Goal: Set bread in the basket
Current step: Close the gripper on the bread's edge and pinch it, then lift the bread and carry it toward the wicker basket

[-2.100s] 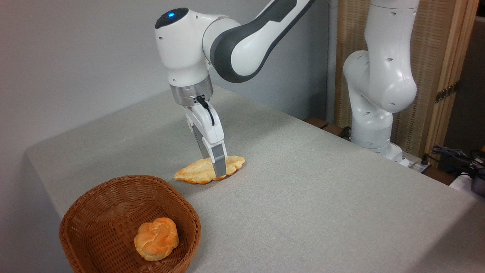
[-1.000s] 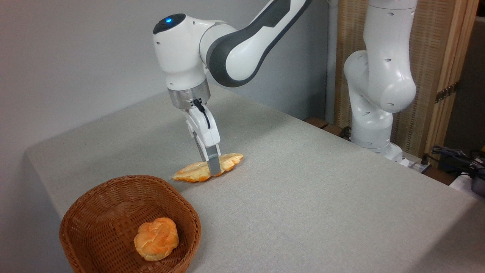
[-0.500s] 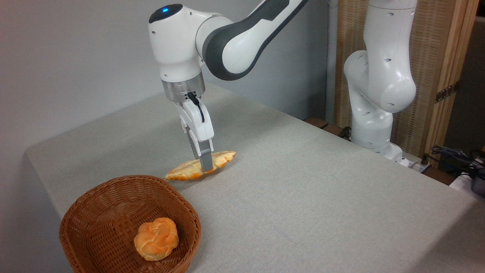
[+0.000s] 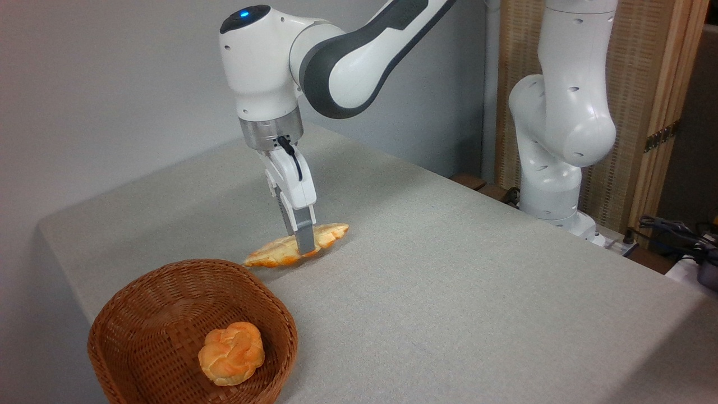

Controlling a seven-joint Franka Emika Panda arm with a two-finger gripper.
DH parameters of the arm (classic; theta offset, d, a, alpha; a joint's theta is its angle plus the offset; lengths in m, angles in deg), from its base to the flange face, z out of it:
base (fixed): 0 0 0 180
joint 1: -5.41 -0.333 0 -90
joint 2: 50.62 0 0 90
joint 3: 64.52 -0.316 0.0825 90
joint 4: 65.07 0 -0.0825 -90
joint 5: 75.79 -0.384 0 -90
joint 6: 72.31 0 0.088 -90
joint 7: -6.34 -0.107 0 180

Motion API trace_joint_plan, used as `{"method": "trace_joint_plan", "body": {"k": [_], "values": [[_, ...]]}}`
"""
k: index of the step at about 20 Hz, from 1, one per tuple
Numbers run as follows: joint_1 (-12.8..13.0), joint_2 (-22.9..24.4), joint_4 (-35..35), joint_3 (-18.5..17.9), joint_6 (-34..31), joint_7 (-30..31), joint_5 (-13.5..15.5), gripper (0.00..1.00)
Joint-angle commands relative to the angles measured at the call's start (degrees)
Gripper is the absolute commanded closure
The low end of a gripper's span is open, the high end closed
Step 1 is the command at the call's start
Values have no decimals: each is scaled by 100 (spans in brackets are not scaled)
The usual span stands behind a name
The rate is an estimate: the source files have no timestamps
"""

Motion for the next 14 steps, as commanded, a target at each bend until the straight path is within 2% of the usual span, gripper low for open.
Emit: {"method": "trace_joint_plan", "body": {"k": [1, 8, 12, 14], "values": [[38, 42, -153, -75, -114, 22, 58, 50], [38, 51, -381, -75, -606, 22, 58, 50], [-6, 68, -917, -154, -1010, 4, 67, 50], [-6, 199, -971, -250, -1028, 13, 67, 50]]}}
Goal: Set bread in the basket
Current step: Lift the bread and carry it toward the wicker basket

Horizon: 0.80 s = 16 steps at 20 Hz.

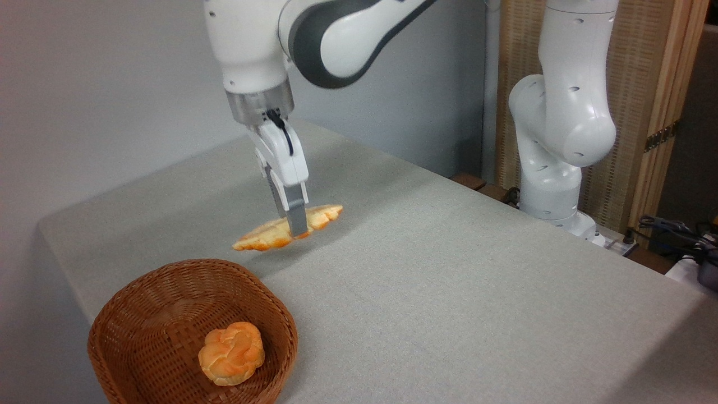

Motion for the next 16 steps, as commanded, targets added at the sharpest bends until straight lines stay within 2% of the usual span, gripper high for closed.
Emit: {"method": "trace_joint_plan", "body": {"k": [1, 3, 4, 7, 11, 12, 13, 14, 16], "values": [[5, 194, -285, -236, -240, 13, 93, 50], [5, 194, -426, -360, -179, 39, 364, 50], [5, 177, -514, -386, -135, 30, 366, 50], [5, 124, -506, -588, 768, 39, 444, 50], [-4, -174, -506, -615, 1848, 30, 612, 44], [-4, -253, -497, -615, 2208, 30, 612, 32], [-4, -341, -479, -615, 2499, 30, 603, 11], [-4, -412, -488, -615, 2676, 48, 612, 0], [-13, -465, -497, -624, 2765, 39, 612, 0]]}}
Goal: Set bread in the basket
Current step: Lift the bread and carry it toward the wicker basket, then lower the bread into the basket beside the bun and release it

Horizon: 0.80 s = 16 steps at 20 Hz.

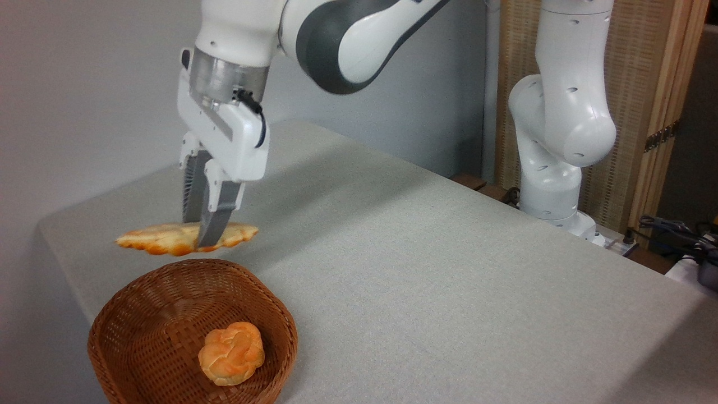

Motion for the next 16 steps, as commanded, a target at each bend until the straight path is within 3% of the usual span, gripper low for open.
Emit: {"method": "trace_joint_plan", "body": {"k": [1, 10, 13, 16], "values": [[6, -170, -53, -32, 304, 37, 113, 0], [23, -215, -53, -41, 234, 177, 96, 0], [23, -162, -192, -32, -580, 371, 34, 0], [14, -127, -596, -146, -1880, 380, -62, 0]]}}
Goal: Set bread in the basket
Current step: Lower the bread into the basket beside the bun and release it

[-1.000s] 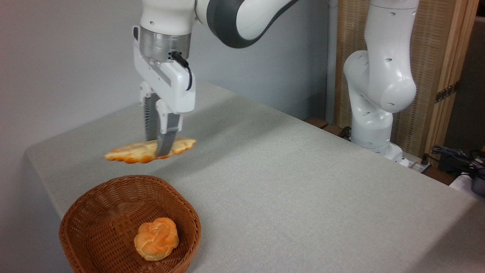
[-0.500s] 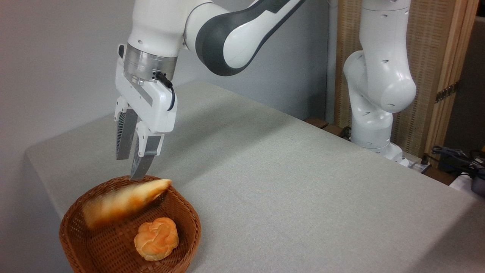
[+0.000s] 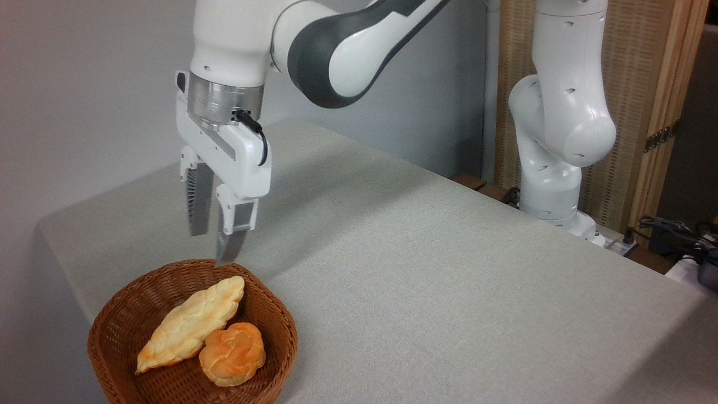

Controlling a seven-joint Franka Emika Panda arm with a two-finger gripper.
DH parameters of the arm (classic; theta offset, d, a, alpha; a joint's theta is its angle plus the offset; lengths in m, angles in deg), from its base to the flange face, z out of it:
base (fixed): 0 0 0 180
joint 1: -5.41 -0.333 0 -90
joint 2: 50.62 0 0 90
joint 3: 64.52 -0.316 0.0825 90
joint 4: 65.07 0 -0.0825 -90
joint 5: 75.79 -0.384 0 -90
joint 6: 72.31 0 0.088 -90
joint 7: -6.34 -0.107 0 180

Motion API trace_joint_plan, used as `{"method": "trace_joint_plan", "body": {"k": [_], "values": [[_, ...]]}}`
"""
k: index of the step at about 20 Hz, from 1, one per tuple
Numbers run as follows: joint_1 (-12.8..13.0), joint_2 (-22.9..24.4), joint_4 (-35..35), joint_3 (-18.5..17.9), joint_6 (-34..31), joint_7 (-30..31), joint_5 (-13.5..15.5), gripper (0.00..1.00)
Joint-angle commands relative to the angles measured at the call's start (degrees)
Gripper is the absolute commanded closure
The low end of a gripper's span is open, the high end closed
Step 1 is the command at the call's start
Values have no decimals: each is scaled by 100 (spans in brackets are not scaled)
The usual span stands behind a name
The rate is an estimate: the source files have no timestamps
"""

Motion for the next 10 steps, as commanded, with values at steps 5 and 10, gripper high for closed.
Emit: {"method": "trace_joint_plan", "body": {"k": [5, 10], "values": [[11, 56, -624, -181, -1914, 168, -459, 0], [-32, 56, -746, -190, -2162, 431, -645, 0]]}}
